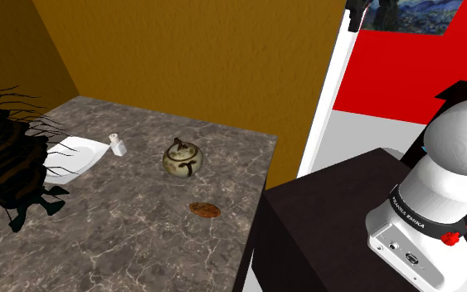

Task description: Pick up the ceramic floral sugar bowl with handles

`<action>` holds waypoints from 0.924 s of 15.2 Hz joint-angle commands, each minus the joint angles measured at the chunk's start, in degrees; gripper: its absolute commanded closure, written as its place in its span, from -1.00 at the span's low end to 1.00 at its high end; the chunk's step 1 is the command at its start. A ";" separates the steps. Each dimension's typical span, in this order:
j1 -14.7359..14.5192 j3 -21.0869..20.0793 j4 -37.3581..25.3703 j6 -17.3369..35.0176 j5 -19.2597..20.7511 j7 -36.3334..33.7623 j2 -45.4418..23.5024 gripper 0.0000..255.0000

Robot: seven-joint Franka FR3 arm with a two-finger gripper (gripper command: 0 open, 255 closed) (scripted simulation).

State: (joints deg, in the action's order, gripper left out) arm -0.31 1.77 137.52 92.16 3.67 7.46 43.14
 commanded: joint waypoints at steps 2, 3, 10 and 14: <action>-0.42 -0.90 0.72 1.32 -0.68 -1.10 -0.64 -1.00; -0.85 -1.81 1.37 2.66 -1.34 -2.19 -1.35 -1.00; -3.76 -8.18 3.92 12.42 -5.44 -9.62 -8.59 -1.00; -5.17 -11.80 3.72 18.08 -7.02 -13.81 -14.35 -1.00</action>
State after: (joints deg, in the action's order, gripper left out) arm -5.08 -9.03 141.32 108.67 -2.92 -5.14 30.37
